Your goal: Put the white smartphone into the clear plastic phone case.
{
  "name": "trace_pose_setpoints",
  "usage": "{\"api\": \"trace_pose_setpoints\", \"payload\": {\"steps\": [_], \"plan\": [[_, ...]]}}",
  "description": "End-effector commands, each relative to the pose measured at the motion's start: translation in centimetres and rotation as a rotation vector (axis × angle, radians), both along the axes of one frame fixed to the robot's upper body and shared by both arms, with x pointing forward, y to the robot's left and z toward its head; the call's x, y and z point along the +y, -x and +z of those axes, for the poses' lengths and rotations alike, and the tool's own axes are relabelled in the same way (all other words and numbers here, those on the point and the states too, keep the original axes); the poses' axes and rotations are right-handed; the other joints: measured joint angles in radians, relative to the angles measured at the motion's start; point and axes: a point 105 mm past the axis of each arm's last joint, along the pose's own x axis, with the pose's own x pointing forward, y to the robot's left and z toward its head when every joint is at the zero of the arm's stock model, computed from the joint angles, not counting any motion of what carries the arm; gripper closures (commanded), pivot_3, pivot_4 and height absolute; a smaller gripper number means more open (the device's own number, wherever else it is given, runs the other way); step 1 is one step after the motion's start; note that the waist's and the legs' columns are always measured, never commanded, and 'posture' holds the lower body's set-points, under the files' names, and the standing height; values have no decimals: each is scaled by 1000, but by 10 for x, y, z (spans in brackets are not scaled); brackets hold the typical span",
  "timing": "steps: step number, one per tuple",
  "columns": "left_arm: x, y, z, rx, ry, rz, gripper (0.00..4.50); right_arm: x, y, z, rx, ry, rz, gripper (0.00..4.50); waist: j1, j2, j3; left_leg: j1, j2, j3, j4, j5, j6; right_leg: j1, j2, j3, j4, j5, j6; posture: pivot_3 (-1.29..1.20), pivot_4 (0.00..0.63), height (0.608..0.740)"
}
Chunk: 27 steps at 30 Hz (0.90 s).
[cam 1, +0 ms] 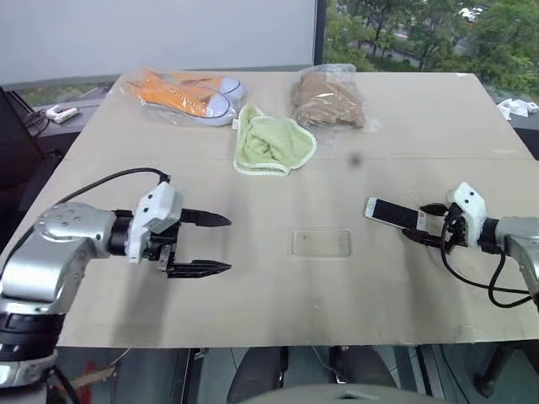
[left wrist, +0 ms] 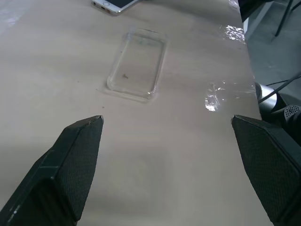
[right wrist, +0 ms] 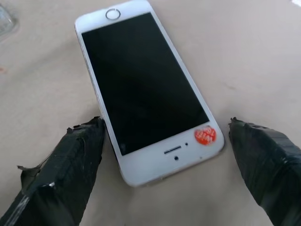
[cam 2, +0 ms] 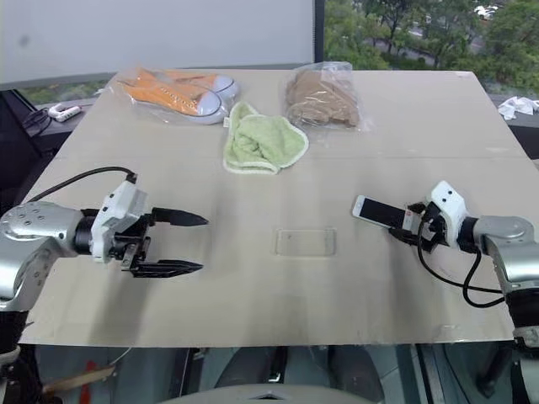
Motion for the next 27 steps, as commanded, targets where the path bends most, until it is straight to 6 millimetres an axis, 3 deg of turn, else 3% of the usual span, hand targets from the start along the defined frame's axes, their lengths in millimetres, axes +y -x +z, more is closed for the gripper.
{"api": "trace_pose_setpoints", "payload": {"steps": [1, 9, 15, 18, 23, 27], "plan": [[-3, 3, 10, -48, -9, -7, 45, 11, 1, -5, 66, -42, 51, 0, -2, -1, 0, 0, 0, 0, 0, 0, 0, 0, 0, 0, 0, 0, 0, 0, 150, 740], [-10, 3, 12, -61, -5, -15, 45, 20, -6, -7, 61, 3, 115, 0, -19, -1, -1, 3, 0, 1, -2, 0, 1, 0, 1, 2, 1, 0, 0, 0, 150, 740], [-13, 0, 15, -79, 3, -17, 45, 19, -7, -16, -2, 171, 235, 0, -30, -3, -2, 5, 0, 4, -3, -1, 1, 0, 1, 5, 3, 0, 0, 0, 150, 740], [-14, -1, 17, -92, 10, -20, 45, 20, -9, -14, 1, 133, 230, 0, -27, -3, -2, 9, 1, 4, -5, -2, 4, 1, 1, 5, 3, 0, 0, 0, 150, 740], [-22, -7, 29, -144, 80, -26, 0, 18, -6, -16, 19, 128, 227, 1656, -29, -4, -2, 10, 1, 6, -4, -2, 4, 2, 0, 7, 3, 0, 0, 0, 150, 740], [-26, -16, 38, -220, 115, -8, 0, 17, -2, -17, 40, 123, 231, 1696, -26, -5, -3, 11, 1, 6, -4, -3, 4, 3, 0, 7, 3, 0, 0, 0, 150, 740]]}}
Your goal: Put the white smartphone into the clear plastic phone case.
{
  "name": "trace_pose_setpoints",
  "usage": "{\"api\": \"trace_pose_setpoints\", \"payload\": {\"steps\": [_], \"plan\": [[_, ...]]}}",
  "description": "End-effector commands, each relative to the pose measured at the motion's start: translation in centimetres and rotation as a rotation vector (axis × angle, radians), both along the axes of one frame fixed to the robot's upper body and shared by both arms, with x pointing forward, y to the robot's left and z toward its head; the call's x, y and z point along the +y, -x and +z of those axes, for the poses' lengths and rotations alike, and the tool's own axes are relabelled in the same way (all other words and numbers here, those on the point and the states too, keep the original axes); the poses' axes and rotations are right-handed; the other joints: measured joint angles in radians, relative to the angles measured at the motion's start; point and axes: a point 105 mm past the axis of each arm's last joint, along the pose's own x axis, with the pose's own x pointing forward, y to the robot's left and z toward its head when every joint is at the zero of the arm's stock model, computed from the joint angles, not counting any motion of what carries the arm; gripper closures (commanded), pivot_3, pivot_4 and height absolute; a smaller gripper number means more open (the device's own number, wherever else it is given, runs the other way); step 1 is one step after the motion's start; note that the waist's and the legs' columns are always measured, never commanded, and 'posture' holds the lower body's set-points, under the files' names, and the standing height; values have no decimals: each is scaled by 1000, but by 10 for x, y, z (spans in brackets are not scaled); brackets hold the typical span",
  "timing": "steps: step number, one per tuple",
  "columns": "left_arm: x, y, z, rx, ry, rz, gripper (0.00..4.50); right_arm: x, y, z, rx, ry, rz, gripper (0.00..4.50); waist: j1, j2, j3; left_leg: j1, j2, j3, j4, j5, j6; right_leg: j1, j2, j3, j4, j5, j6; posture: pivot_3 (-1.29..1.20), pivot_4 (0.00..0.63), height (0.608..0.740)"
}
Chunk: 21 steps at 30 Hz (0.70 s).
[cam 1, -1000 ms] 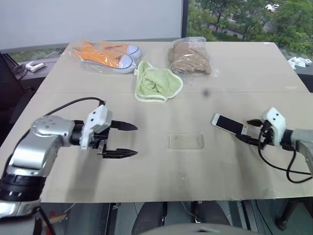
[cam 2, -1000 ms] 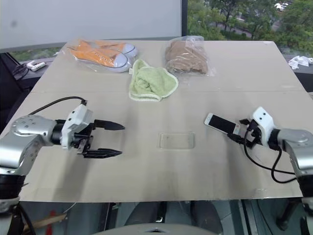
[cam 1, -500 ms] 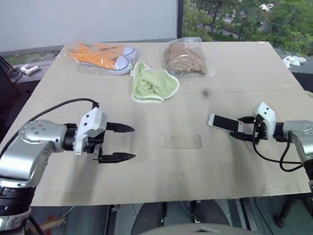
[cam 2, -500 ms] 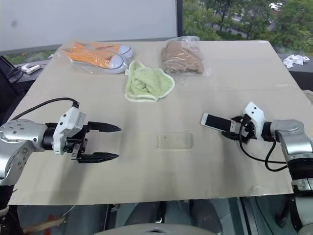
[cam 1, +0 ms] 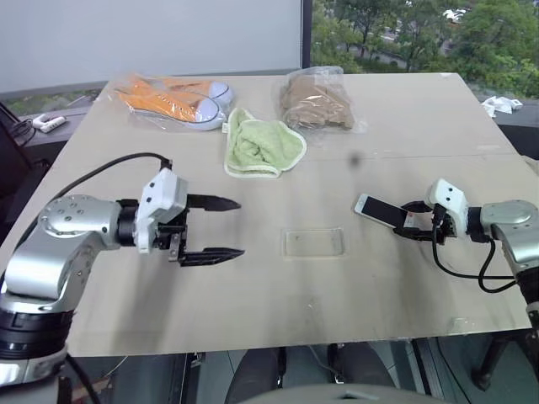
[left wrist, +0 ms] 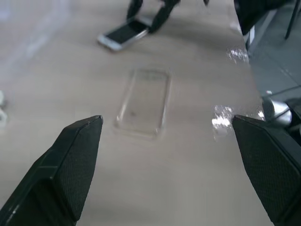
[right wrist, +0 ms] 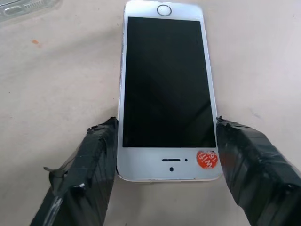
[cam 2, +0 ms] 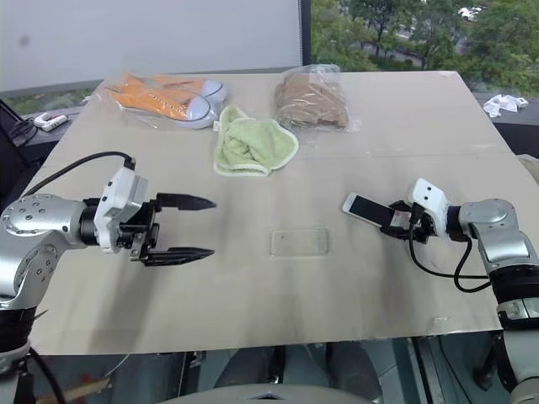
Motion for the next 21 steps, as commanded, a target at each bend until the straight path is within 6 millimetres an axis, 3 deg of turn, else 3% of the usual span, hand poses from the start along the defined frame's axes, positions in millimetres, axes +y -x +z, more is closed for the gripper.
{"api": "trace_pose_setpoints", "payload": {"steps": [1, 10, 16, 21], "plan": [[-2, -5, 9, -84, 15, 7, 0, -2, 9, -16, 77, 17, -2, 1697, 0, 0, 0, 0, 0, 0, 0, 0, 0, 0, 0, 0, 0, 0, 0, 0, 150, 740], [-2, -9, 6, -103, 19, 12, 0, 0, 10, -8, 52, -4, 10, 1699, 3, 0, 0, -1, 0, 0, 0, 0, 0, 0, 0, 0, -1, 0, 0, 0, 150, 740], [3, -6, -1, -79, -2, 21, 0, 25, 11, 32, -57, -64, 110, 1699, 3, 4, 3, -4, 0, 0, -1, 0, 0, -4, 0, 1, -1, 0, 0, 0, 150, 740], [7, -6, -6, -65, -10, 26, 0, 64, 26, 66, -81, -78, 254, 1699, 6, 5, 4, -9, 0, -1, -1, 0, -1, -8, -1, -1, -2, 0, 0, 0, 150, 740]]}}
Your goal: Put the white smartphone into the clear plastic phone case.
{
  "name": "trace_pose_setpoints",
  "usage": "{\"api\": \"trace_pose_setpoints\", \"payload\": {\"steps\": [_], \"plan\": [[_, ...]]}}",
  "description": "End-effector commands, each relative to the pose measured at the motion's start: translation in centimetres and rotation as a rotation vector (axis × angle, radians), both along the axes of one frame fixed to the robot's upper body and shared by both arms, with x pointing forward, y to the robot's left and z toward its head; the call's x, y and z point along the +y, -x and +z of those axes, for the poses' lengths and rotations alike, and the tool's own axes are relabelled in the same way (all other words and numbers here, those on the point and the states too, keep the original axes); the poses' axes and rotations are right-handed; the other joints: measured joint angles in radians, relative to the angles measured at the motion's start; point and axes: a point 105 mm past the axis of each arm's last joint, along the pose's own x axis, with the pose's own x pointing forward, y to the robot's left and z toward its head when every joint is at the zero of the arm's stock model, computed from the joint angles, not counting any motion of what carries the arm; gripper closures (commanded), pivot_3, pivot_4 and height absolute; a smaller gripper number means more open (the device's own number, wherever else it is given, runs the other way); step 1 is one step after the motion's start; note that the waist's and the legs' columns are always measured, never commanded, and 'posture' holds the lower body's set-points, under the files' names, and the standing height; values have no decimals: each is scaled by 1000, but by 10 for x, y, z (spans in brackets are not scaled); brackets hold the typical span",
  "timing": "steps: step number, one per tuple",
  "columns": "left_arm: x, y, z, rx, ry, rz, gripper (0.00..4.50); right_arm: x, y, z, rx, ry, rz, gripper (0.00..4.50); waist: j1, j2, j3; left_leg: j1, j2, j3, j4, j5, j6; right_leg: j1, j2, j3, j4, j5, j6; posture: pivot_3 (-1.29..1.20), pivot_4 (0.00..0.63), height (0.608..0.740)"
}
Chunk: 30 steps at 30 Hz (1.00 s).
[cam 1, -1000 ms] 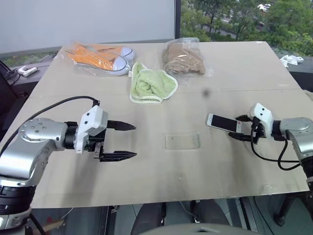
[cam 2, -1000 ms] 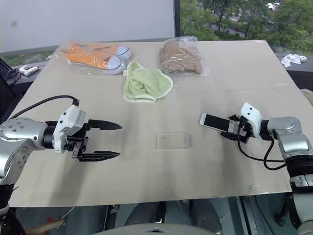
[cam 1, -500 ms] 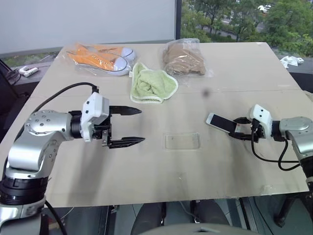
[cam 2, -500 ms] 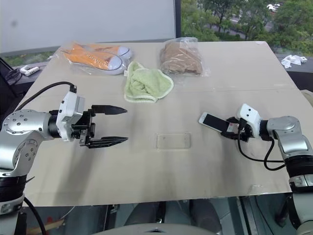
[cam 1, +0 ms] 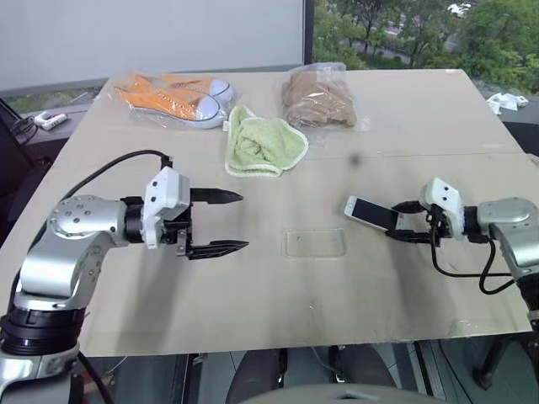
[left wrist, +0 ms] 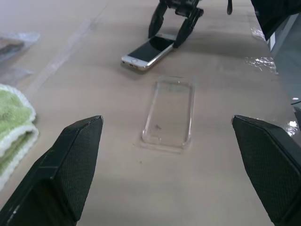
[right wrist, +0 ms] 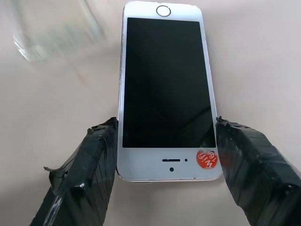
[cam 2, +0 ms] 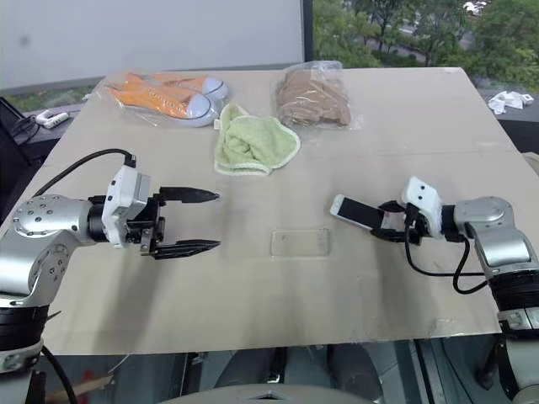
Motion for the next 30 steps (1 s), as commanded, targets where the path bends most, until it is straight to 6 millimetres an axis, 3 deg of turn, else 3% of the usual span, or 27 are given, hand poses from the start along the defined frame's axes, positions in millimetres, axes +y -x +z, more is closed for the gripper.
{"api": "trace_pose_setpoints", "payload": {"steps": [1, 8, 18, 30], "plan": [[3, -1, 4, -26, -8, -1, 0, 32, 12, 37, -64, -5, 133, 1699, 2, 0, 0, -3, 0, 0, 0, 2, -3, -3, 0, 0, 0, 0, 0, 0, 150, 740], [0, -4, -3, -24, -20, 4, 0, 67, 28, 31, -95, 148, 298, 1699, 23, 0, 0, -6, 0, -1, 0, 2, -3, -4, 0, -2, -2, 0, 0, 0, 150, 740], [-28, -21, -22, -31, 6, 47, 0, 56, 18, 20, -147, 276, 301, 1699, 25, -1, 0, -7, -1, -2, 1, 2, -4, -4, -1, -3, -2, 0, 0, 0, 150, 740], [-24, -21, -24, -32, -10, 40, 0, 68, 20, 30, -170, 195, 324, 1699, 23, -1, 0, -7, -1, -2, 1, 2, -4, -4, 0, -3, -2, 0, 0, 0, 150, 740]]}}
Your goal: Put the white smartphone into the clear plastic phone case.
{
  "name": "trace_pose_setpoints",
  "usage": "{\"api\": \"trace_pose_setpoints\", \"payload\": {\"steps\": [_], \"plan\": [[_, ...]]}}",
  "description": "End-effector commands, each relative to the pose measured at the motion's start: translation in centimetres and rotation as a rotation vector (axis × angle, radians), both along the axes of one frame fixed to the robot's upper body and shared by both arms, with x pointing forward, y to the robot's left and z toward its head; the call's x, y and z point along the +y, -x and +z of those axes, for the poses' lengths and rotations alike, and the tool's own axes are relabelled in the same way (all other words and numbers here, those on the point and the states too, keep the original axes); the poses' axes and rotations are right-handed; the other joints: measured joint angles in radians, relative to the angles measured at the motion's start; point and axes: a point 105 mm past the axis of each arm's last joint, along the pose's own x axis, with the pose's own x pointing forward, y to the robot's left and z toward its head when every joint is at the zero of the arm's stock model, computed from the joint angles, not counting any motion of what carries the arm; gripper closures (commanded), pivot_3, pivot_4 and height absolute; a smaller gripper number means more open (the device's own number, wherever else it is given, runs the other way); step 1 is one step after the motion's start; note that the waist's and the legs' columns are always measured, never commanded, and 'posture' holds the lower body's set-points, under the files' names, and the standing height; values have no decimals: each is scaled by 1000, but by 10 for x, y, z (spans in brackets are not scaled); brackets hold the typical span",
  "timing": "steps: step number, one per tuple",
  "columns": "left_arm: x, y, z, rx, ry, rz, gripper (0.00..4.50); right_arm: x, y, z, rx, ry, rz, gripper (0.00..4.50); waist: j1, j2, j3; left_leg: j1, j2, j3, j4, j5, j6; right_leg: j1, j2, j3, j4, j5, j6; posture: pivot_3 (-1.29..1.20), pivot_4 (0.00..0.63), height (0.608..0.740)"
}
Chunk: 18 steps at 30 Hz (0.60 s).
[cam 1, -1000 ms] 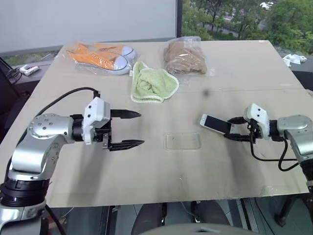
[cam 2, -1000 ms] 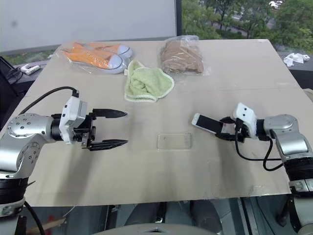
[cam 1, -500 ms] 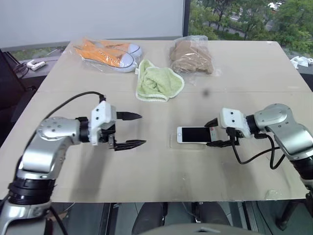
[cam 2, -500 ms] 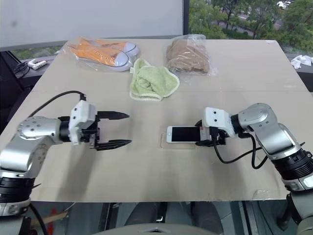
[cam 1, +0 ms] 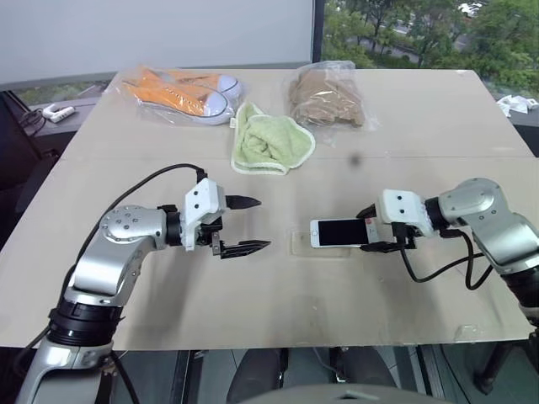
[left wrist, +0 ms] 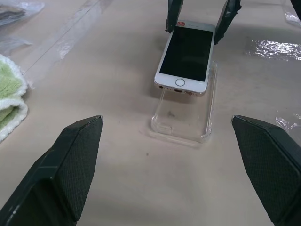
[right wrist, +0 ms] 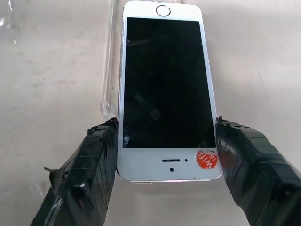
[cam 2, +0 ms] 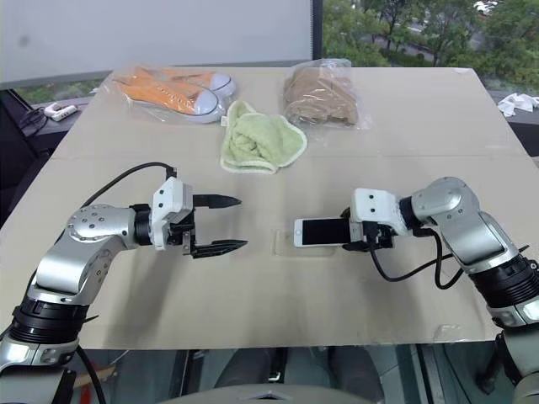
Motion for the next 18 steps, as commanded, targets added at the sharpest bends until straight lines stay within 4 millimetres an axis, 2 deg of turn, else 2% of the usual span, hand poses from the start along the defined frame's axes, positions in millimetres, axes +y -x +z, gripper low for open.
{"api": "trace_pose_setpoints", "payload": {"steps": [1, 7, 11, 14, 18], "plan": [[1, -1, 8, -42, -1, -4, 0, 12, -2, 27, -86, -81, 41, 1699, 0, 0, 0, 0, 0, 0, 0, 0, 0, 0, 0, 0, 0, 0, 0, 0, 150, 740], [-7, -15, 13, -6, 101, 74, 0, 35, 1, 53, -168, -222, 90, 1699, 1, 0, 0, 0, 0, 0, 0, 0, 0, 0, 0, 0, 0, 0, 0, 0, 150, 740], [-10, -17, 14, 24, 134, 91, 0, 39, -1, 59, -212, -265, 84, 1699, 1, -1, 0, 0, 0, -1, 1, 0, 0, 0, 0, -1, 1, 0, 0, 0, 150, 740], [-9, -17, 13, 18, 115, 88, 0, 27, -5, 49, -196, -204, 35, 1699, 1, -1, 0, 0, 0, -1, 1, 0, 0, 0, 0, -1, 1, 0, 0, 0, 150, 740], [-7, -18, 15, 11, 117, 94, 0, -21, -32, 34, -168, -144, -242, 1699, 3, -1, 0, 0, -1, -1, 1, 0, 0, 0, 0, -1, 1, 0, 0, 0, 150, 740]]}}
